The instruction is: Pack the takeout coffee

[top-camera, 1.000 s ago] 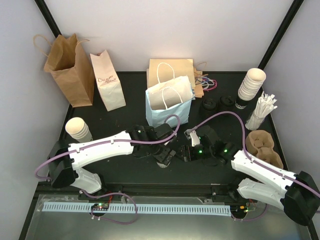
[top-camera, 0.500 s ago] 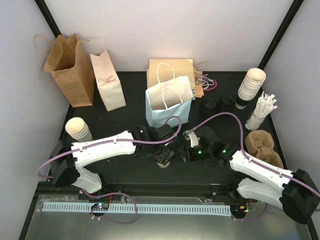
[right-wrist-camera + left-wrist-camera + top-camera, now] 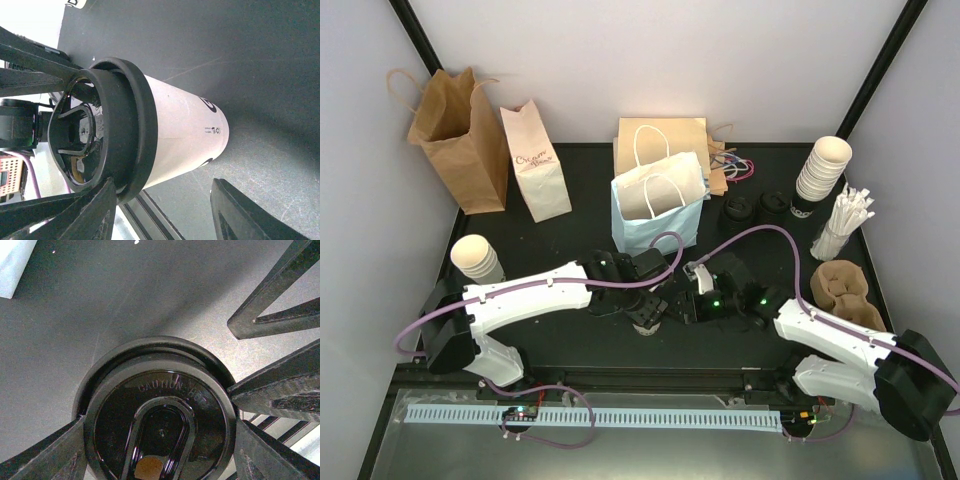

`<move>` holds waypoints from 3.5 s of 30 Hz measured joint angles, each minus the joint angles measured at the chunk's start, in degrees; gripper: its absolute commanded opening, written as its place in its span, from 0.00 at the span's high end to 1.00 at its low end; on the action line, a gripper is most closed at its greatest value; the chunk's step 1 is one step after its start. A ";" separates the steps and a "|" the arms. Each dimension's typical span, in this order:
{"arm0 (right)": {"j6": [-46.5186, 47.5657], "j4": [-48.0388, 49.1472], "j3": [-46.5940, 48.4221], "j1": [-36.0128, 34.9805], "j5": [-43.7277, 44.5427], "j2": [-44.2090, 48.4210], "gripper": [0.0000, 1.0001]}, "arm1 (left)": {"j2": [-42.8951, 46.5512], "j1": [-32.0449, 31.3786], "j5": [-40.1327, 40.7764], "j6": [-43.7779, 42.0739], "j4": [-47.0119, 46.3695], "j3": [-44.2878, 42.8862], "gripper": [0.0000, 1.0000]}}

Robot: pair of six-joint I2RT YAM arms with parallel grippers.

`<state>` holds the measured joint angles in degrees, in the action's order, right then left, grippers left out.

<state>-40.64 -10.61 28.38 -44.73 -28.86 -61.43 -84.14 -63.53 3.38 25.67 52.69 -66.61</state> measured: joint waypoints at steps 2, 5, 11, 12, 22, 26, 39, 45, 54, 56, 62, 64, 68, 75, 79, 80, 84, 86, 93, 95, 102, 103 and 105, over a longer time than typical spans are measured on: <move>-0.24 0.13 0.00 0.00 -0.04 0.02 0.45 | 0.00 -0.04 0.07 0.00 0.00 -0.02 0.29; -0.44 0.20 0.00 0.00 -0.20 0.09 0.45 | 0.00 -0.24 0.31 0.00 0.02 0.00 0.30; -0.48 0.76 -0.04 0.09 -0.74 -0.39 0.46 | 0.00 -0.35 0.55 0.02 0.13 0.00 0.30; -0.48 1.11 -0.17 0.09 -0.83 -0.83 0.46 | 0.00 -0.35 0.61 0.02 0.24 0.00 0.30; -0.66 8.04 -3.10 0.48 -2.64 -2.36 0.53 | 0.02 -0.35 0.92 0.28 0.48 0.15 0.31; -0.70 11.30 -4.63 0.59 -3.23 -2.38 0.56 | 0.28 -0.35 0.94 0.68 0.17 0.59 0.31; -1.62 10.88 -4.90 0.39 -1.49 -0.37 0.60 | 0.92 -0.42 1.33 1.11 -1.16 1.44 0.32; -0.15 3.13 -1.97 3.93 1.84 -0.15 0.59 | 0.90 -0.57 1.62 1.09 -1.79 1.55 0.32; 2.27 -1.03 2.78 5.35 2.75 -3.82 0.59 | 0.90 -0.70 1.60 1.07 -2.19 1.66 0.33; 2.45 -0.81 2.89 5.33 2.34 -3.43 0.59 | 0.90 -0.70 1.60 1.07 -2.23 1.70 0.33; 2.71 1.38 2.91 5.35 -0.68 -2.80 0.59 | 0.90 -0.70 1.57 1.07 -2.67 1.88 0.33; 2.86 2.43 2.91 5.35 -2.08 -3.39 0.59 | 0.90 -0.70 1.57 1.07 -2.69 1.88 0.33; 3.13 3.76 2.89 5.33 -4.04 -5.70 0.59 | 0.90 -0.70 1.57 1.07 -2.71 1.88 0.34; 3.63 5.44 2.82 5.60 -5.81 -8.44 0.70 | 0.90 -0.70 1.53 1.09 -2.69 1.97 0.34; 3.91 7.72 2.05 5.64 -6.84 -8.85 0.72 | 1.03 -0.70 1.51 1.14 -2.89 2.19 0.34; 3.91 8.74 1.53 5.68 -7.13 -8.85 0.72 | 1.20 -0.70 1.51 1.14 -3.06 2.36 0.34; 3.19 14.05 -1.42 5.70 -7.72 -8.52 0.73 | 1.31 -0.70 1.49 1.16 -3.32 2.60 0.34; 2.78 15.82 -2.43 5.66 -7.63 -8.13 0.75 | 1.31 -0.70 1.49 1.18 -3.37 2.60 0.34; 2.36 17.11 -3.19 5.22 -6.84 -7.58 0.76 | 1.31 -0.72 1.49 1.33 -3.50 2.73 0.35; 2.29 17.14 -3.37 5.11 -6.47 -7.32 0.75 | 1.40 -0.72 1.49 1.42 -3.63 2.84 0.35; 3.32 8.02 -1.68 3.93 -1.11 -1.62 0.69 | 1.36 -1.27 1.22 1.55 -5.33 3.10 0.35; 3.63 4.90 -1.20 3.82 0.22 0.15 0.68 | 1.25 -1.44 1.31 1.73 -5.62 3.08 0.35; 4.13 0.44 -0.96 3.65 2.23 3.96 0.68 | 1.25 -1.44 1.31 2.40 -5.73 3.08 0.34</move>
<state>-36.51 -10.17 27.42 -41.08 -26.63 -57.47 -82.89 -64.97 4.69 28.08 46.96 -63.53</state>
